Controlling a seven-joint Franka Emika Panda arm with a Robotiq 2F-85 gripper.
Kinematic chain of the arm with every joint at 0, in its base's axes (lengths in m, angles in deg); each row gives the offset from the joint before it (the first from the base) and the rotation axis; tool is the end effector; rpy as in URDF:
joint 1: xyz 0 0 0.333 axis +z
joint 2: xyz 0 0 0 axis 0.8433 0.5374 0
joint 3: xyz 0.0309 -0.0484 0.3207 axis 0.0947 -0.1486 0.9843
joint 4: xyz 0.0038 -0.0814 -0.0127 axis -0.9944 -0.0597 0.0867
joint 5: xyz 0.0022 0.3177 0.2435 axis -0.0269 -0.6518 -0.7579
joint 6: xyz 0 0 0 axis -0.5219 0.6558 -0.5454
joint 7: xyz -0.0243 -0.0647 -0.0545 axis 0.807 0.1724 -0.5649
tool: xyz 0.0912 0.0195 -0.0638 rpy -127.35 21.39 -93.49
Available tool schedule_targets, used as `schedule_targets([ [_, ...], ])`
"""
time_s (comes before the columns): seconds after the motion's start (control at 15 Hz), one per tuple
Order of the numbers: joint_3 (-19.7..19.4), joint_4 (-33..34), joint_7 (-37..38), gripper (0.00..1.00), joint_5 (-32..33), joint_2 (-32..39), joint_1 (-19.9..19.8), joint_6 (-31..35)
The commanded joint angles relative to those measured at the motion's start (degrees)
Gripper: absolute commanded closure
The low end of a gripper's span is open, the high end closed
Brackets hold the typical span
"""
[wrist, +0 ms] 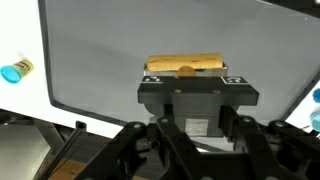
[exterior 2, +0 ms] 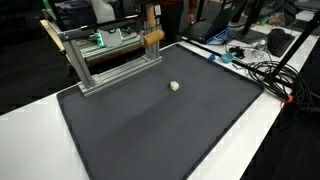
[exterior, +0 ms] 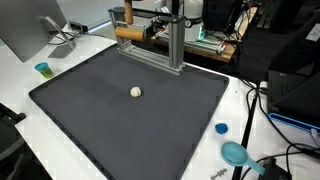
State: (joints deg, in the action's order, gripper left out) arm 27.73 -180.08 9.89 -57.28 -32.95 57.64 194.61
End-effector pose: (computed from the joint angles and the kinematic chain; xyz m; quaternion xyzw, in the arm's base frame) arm 0.4600 -0.0200 0.5344 0.9842 0.1207 0.1126 0.0645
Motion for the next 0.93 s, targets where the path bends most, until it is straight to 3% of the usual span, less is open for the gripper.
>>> schedule_targets([
  [0.0,-0.14,0.09,0.06,0.53,0.06,-0.05,0.17,-0.11],
  [0.07,0.96,0.81,2.96,0.78,1.22,0.09,-0.41,-1.02],
  [0.53,3.85,12.94,13.22,0.78,1.14,16.39,-0.19,-1.14],
  [0.73,3.12,18.50,10.94,0.78,-1.26,23.28,0.24,-4.82],
  [0.8,3.28,12.69,12.28,0.53,-0.08,18.84,0.29,-1.07],
  [0.87,3.20,14.32,12.12,0.53,-0.16,21.07,0.31,-1.78],
])
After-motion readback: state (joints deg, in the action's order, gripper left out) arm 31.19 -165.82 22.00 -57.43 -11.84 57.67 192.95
